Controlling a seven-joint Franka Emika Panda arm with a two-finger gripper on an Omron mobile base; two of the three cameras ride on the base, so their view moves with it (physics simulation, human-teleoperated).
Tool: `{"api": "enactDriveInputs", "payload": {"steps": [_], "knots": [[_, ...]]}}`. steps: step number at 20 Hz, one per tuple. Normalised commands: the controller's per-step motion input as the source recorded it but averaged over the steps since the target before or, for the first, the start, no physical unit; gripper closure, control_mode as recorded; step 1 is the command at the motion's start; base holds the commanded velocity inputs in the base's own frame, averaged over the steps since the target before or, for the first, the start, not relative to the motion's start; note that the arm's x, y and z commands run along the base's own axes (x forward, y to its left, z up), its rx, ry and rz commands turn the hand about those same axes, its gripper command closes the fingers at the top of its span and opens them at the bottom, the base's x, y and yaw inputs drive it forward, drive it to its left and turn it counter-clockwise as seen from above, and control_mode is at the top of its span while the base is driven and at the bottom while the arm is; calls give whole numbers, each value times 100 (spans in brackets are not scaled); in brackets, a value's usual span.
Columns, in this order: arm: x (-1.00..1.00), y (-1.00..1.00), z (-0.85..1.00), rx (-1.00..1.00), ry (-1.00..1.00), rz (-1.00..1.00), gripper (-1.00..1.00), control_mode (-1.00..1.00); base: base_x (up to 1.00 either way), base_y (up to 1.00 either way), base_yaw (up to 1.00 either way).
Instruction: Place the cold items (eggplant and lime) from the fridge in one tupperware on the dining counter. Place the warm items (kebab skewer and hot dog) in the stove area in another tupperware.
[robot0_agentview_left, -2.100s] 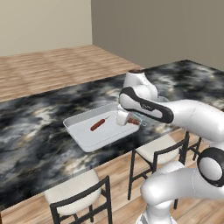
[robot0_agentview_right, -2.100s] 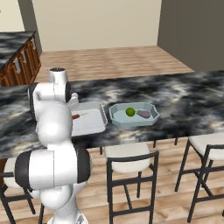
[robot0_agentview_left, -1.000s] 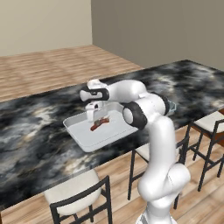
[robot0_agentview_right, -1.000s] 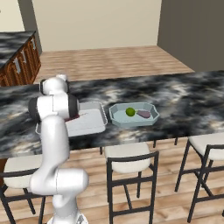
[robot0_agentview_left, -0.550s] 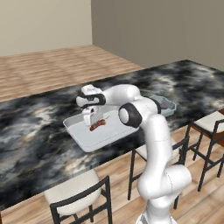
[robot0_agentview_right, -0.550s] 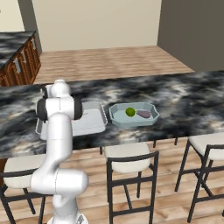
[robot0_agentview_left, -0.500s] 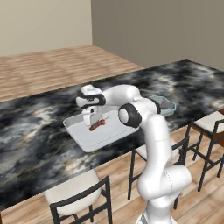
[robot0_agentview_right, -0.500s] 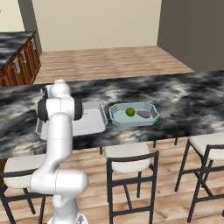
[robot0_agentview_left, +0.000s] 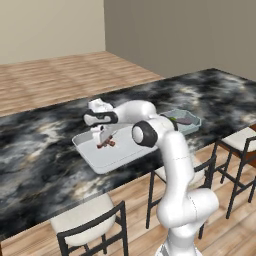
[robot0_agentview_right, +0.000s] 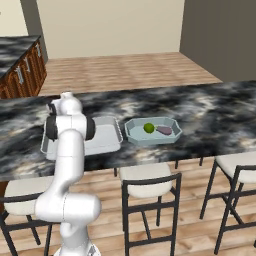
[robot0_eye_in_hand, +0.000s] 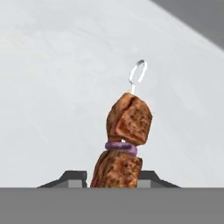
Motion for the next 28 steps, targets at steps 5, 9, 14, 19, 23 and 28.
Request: {"api": "enactDriveInputs", "payload": {"steps": [5,9,14,19,23,28], "knots": [[-21,-47,-1,26,-22,10,-100,-100,0,0,0],[-44,-96,26,42,-31,2,-100,-100,0,0,0],[-71,-100,39,49,-37,-2,-100,-100,0,0,0],[-94,-93,76,19,-34,-13,-100,-100,0,0,0],[-99,-87,100,-2,-18,-23,-100,-100,0,0,0],[-100,-98,100,-18,-12,-19,-100,-100,0,0,0]]}}
